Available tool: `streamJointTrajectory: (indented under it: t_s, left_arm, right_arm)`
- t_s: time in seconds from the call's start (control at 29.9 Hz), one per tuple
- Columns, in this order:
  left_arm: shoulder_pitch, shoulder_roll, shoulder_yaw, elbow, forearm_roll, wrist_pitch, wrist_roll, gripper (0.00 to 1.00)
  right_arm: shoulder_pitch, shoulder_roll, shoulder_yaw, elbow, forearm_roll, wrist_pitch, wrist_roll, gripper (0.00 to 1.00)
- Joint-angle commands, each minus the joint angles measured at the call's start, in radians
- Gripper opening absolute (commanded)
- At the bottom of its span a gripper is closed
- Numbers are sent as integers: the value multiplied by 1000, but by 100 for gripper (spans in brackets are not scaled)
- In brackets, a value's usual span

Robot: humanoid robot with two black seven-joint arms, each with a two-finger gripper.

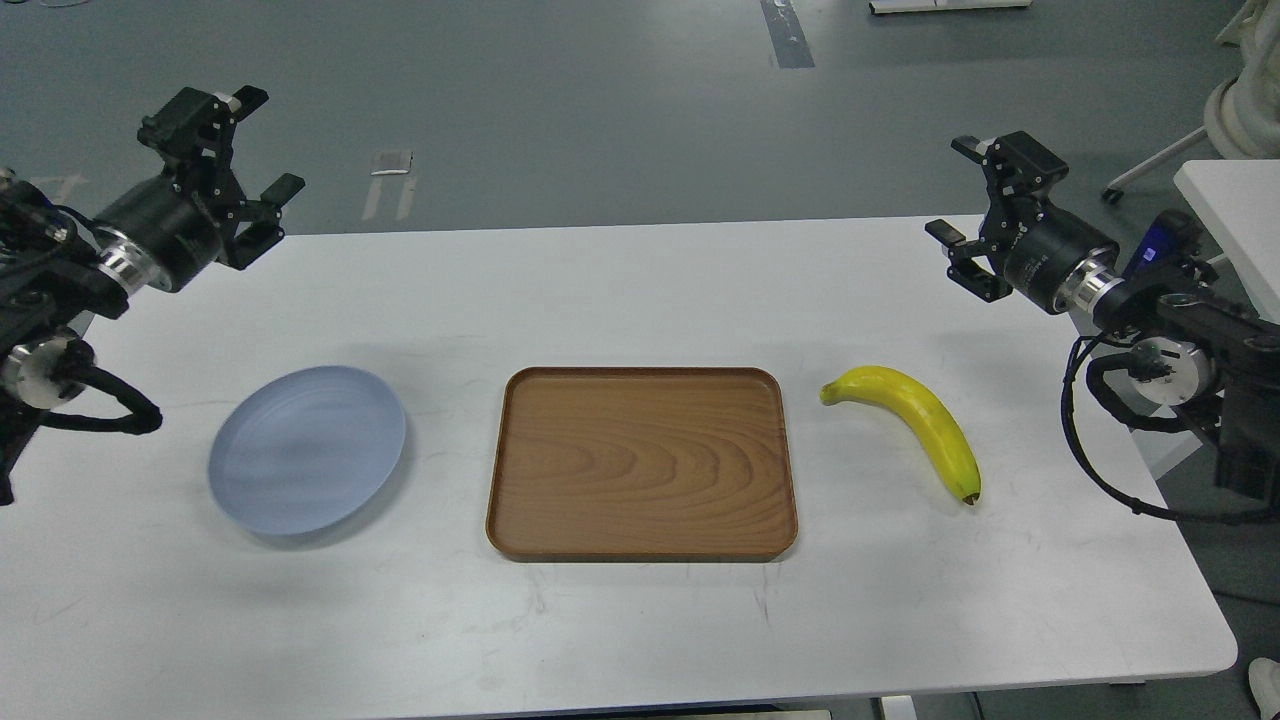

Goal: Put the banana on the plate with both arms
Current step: 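Move the left gripper down toward the edge of the light blue plate, then grasp the plate rim with the left gripper and lift it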

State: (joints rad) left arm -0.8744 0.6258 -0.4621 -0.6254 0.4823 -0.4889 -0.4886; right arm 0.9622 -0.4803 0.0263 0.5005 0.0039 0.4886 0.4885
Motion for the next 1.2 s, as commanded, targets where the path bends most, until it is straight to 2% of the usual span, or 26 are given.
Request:
streamJointTrajectory:
  t_s: [0.0, 0.23, 0.33, 0.47, 0.6, 1.17]
  left_arm:
    - [-32, 101, 2, -80, 273, 0, 0, 100]
    - [-17, 281, 13, -315, 827, 0, 0, 100]
    - [11, 302, 83, -329, 1026, 0, 0, 100]
    - [18, 304, 193, -310, 1092, 4, 0, 100]
    - [18, 287, 331, -243, 1078, 98, 0, 100]
    - [94, 167, 359, -42, 1072, 145, 0, 96]
  right_arm:
    - [3, 0, 0, -8, -2, 0, 0, 100]
    - [0, 0, -11, -8, -5, 0, 0, 100]
    - [3, 0, -34, -7, -5, 0, 0, 100]
    - [3, 0, -35, -7, -5, 0, 0, 100]
    - [0, 0, -37, -5, -5, 0, 0, 100]
    - [-3, 22, -42, -5, -5, 0, 0, 100]
